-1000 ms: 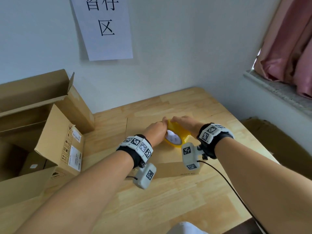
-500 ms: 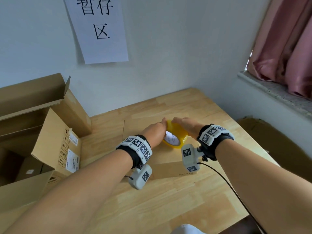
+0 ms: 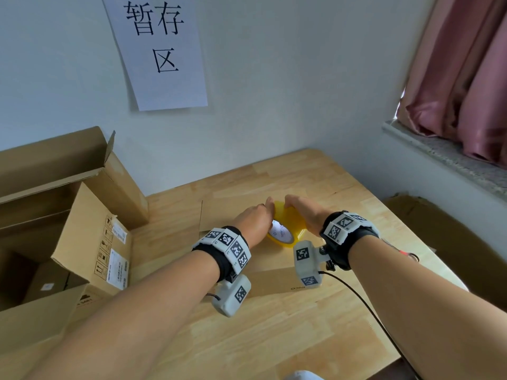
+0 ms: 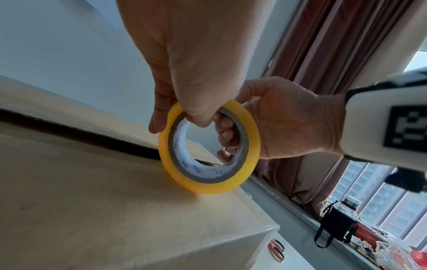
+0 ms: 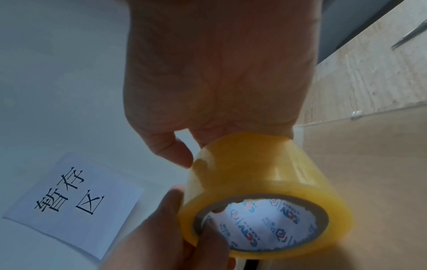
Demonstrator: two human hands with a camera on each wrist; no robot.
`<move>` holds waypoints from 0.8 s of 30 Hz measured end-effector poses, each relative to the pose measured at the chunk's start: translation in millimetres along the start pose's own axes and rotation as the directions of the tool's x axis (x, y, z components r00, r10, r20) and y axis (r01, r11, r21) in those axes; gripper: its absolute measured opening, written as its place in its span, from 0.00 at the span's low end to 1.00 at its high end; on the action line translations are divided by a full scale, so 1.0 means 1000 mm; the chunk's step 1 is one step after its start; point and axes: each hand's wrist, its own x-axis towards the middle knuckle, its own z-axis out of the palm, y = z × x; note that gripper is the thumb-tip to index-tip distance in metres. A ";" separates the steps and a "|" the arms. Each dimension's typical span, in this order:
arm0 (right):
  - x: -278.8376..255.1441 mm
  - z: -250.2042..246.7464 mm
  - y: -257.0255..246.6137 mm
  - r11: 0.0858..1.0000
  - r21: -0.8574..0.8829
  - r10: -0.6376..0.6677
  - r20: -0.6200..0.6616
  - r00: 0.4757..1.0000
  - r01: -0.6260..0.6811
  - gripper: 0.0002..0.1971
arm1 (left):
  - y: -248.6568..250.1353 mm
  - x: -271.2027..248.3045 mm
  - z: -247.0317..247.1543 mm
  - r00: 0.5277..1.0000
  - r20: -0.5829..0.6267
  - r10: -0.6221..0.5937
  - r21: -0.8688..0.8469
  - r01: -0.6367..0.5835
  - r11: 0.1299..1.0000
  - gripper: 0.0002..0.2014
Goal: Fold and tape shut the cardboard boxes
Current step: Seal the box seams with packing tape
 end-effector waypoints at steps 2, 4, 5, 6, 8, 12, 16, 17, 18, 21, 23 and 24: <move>-0.003 0.000 -0.001 1.000 0.026 -0.013 0.013 1.000 0.013 0.11 | 0.000 0.000 -0.001 1.000 0.018 -0.020 0.013 0.020 1.000 0.24; -0.003 0.000 0.001 0.999 0.044 -0.010 0.022 1.000 0.009 0.11 | -0.001 0.000 -0.001 0.999 0.026 -0.035 0.028 0.034 0.999 0.26; -0.001 0.000 0.002 0.998 0.058 -0.007 0.027 1.000 0.006 0.11 | -0.001 -0.001 -0.001 0.999 0.019 -0.029 0.030 0.028 0.999 0.25; 0.001 0.001 0.004 0.998 0.064 -0.003 0.027 1.000 0.001 0.11 | 0.000 -0.001 -0.002 1.000 0.011 -0.014 0.034 0.013 0.999 0.24; 0.004 0.002 0.006 1.000 0.026 0.000 -0.004 1.000 0.000 0.12 | 0.000 -0.002 -0.002 1.000 -0.004 0.016 0.062 -0.016 0.998 0.22; 0.003 0.001 0.007 1.000 0.006 -0.007 -0.006 1.000 0.007 0.11 | 0.000 -0.002 -0.001 0.999 -0.018 0.031 0.088 -0.029 0.996 0.23; -0.001 0.001 0.005 0.999 0.033 -0.002 -0.004 1.000 0.002 0.11 | -0.001 -0.002 0.001 0.999 -0.031 0.033 0.067 -0.031 0.997 0.18; -0.002 0.002 0.004 1.000 0.031 0.001 -0.003 1.000 -0.001 0.11 | 0.000 -0.002 0.001 0.999 -0.029 0.031 0.064 -0.029 0.998 0.18; -0.002 0.002 0.002 1.000 0.024 0.002 -0.007 1.000 -0.002 0.12 | 0.000 -0.003 0.000 0.999 -0.027 0.029 0.065 -0.027 0.998 0.19; 0.000 0.002 0.001 1.000 0.000 -0.003 -0.033 0.999 0.003 0.14 | 0.002 -0.004 0.000 0.999 -0.025 0.021 0.077 -0.019 0.997 0.21; 0.001 0.002 0.001 1.000 -0.012 -0.012 -0.040 0.999 0.011 0.14 | 0.002 -0.005 0.000 0.999 -0.027 0.017 0.093 -0.014 0.996 0.21; 0.001 0.003 0.001 1.000 -0.015 -0.012 -0.033 0.999 0.011 0.14 | 0.002 -0.005 0.000 0.999 -0.028 0.018 0.101 -0.015 0.995 0.21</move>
